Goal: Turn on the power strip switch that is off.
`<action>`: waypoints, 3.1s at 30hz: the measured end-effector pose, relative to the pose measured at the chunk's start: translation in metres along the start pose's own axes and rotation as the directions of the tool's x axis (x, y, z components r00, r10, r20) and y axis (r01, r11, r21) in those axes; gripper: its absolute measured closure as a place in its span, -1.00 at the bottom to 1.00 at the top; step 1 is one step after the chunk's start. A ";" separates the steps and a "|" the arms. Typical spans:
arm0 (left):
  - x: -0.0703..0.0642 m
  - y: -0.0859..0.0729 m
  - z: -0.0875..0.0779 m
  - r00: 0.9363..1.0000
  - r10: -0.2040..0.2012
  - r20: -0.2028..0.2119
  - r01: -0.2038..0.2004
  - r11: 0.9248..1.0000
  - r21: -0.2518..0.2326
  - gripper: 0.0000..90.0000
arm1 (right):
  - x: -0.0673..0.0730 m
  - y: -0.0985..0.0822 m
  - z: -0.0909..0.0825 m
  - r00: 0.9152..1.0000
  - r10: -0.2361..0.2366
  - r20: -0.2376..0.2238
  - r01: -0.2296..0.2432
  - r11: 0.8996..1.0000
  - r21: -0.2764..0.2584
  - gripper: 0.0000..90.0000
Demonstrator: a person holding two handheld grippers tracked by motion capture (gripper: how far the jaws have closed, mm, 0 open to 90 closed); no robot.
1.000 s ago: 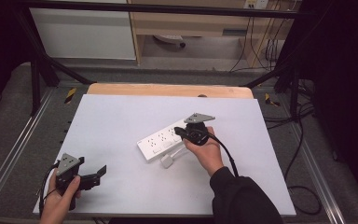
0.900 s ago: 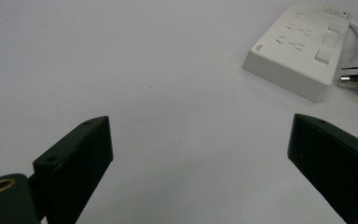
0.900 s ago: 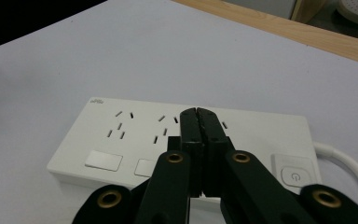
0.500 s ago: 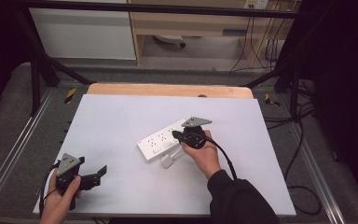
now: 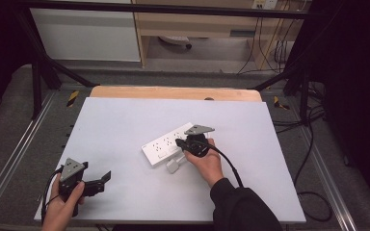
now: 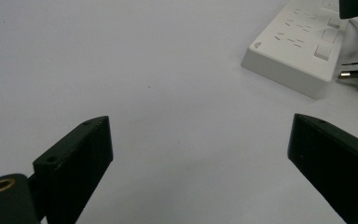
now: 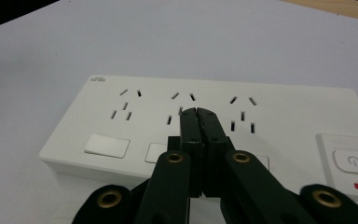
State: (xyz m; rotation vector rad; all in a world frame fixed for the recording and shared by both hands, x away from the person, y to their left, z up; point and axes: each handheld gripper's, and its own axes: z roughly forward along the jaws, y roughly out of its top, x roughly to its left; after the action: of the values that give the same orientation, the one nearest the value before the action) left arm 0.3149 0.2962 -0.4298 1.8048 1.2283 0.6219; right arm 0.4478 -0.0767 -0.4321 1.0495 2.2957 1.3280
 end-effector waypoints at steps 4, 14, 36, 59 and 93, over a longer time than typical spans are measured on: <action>0.000 0.000 0.001 1.000 0.003 0.002 -0.003 1.000 0.004 -0.85 | 0.000 -0.001 0.003 1.000 0.010 0.001 -0.010 1.000 0.007 1.00; -0.001 0.000 0.000 1.000 0.002 0.009 -0.002 1.000 0.005 -0.85 | 0.003 -0.006 0.006 1.000 0.003 0.013 -0.003 1.000 0.012 1.00; 0.000 0.000 0.000 1.000 0.002 0.001 -0.002 1.000 0.006 -0.84 | 0.002 -0.010 0.010 1.000 0.011 0.004 -0.011 1.000 0.002 1.00; 0.000 -0.001 0.001 1.000 0.007 0.000 -0.007 1.000 0.016 -0.84 | 0.003 -0.010 0.010 1.000 0.020 0.008 -0.020 1.000 -0.003 0.99; -0.001 -0.001 0.002 1.000 0.010 0.003 -0.010 1.000 0.021 -0.84 | 0.001 -0.015 0.011 0.999 0.037 0.001 -0.037 0.999 -0.021 1.00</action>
State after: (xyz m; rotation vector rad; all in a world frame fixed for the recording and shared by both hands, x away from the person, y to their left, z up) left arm 0.3151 0.2952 -0.4318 1.8297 1.2293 0.6137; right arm 0.4466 -0.0741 -0.4506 1.0906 2.2674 1.3612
